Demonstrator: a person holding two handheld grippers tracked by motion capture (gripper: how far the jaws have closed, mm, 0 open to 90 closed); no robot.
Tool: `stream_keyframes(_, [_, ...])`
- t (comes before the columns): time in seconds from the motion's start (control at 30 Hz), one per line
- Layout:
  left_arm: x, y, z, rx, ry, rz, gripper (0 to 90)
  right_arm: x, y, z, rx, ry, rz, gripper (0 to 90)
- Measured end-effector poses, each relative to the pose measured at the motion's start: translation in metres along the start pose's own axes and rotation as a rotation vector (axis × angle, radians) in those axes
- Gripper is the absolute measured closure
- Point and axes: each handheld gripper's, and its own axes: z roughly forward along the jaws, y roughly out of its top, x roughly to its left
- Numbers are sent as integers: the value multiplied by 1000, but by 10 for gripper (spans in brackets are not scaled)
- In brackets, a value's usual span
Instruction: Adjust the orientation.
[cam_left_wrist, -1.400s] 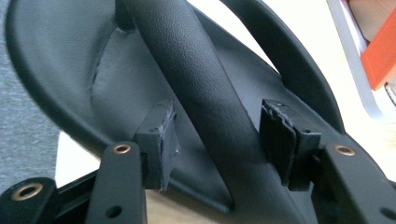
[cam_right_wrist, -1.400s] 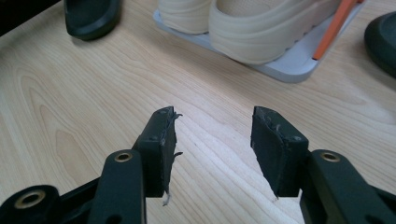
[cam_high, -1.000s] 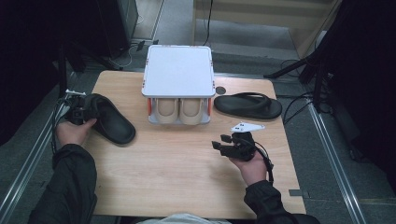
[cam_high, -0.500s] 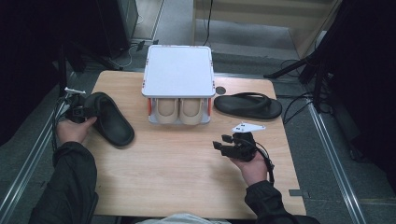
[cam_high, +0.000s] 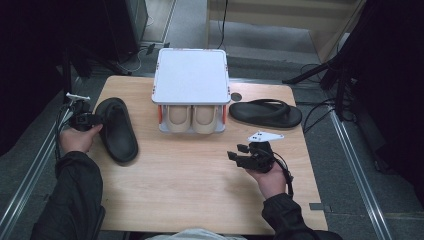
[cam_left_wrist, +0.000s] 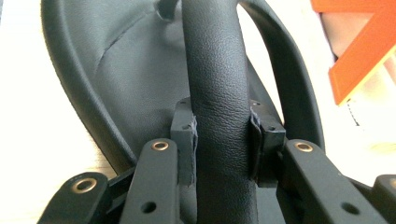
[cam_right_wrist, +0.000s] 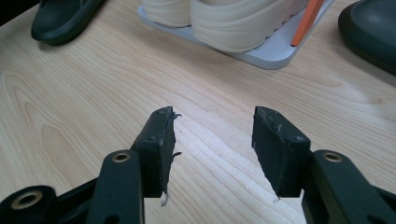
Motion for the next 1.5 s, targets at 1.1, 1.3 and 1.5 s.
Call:
stream_keyframes(1.1, [-78,-53,-52,-26,-96,146,684,-14,28,8,-33,2,-14,497])
stream_keyframes(1.3, [-96,-68,-52,-13,-107,183,683,-13,30,12,-31,4,-27,504])
stream_keyframes(1.5, [-116,-84,-53,-3,-121,222,683,-12,33,13,-49,-2,-31,504])
